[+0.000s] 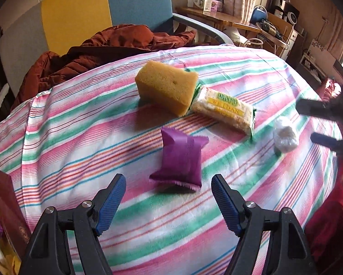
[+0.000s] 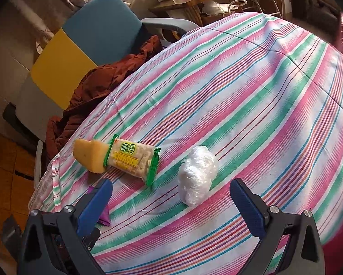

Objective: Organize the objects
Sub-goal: 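Lower the left gripper onto the purple packet and close it, then grasp the cotton ball bag with the right gripper while the left lifts the purple packet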

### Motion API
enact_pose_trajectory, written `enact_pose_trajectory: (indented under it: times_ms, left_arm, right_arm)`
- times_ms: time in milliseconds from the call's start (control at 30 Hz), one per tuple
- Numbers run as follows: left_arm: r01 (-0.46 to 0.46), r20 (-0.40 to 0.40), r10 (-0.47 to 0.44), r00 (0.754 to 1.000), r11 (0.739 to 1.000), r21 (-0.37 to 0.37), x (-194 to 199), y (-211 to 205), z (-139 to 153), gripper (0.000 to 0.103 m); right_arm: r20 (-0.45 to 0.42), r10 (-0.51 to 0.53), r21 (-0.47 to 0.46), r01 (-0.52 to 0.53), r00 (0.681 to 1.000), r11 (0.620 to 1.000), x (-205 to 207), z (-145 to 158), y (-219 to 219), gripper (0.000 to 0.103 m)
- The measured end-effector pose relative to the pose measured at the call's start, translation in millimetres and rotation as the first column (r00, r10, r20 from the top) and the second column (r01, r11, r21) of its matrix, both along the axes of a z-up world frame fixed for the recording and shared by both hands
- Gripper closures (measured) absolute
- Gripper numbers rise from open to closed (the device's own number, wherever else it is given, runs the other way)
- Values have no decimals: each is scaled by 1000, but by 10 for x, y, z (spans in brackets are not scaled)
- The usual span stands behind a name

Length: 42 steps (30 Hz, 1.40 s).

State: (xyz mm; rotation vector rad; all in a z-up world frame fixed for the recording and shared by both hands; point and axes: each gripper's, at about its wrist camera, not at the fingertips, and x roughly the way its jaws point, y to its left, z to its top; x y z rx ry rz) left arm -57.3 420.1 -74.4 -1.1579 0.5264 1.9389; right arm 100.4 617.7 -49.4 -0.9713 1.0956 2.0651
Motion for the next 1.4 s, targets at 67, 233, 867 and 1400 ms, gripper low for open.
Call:
enact_pose_trajectory:
  times_ms: [67, 233, 867, 1400]
  left_arm:
    - [-8, 19, 7, 1000, 1000, 16, -76, 66, -12, 25]
    - [11, 38, -11, 999, 1000, 18, -172, 276, -83, 25]
    - [69, -44, -70, 997, 997, -22, -114, 321, -327, 57]
    - [-9, -91, 14, 996, 998, 59, 377, -508, -306, 61]
  right_arm:
    - [-1, -3, -4, 3, 1000, 1000, 2, -9, 7, 0]
    - [13, -3, -9, 3, 1000, 1000, -13, -41, 23, 0]
    - [73, -138, -8, 139, 988, 990, 137, -223, 322, 6]
    - [264, 93, 89, -120, 960, 989, -328, -393, 51, 60]
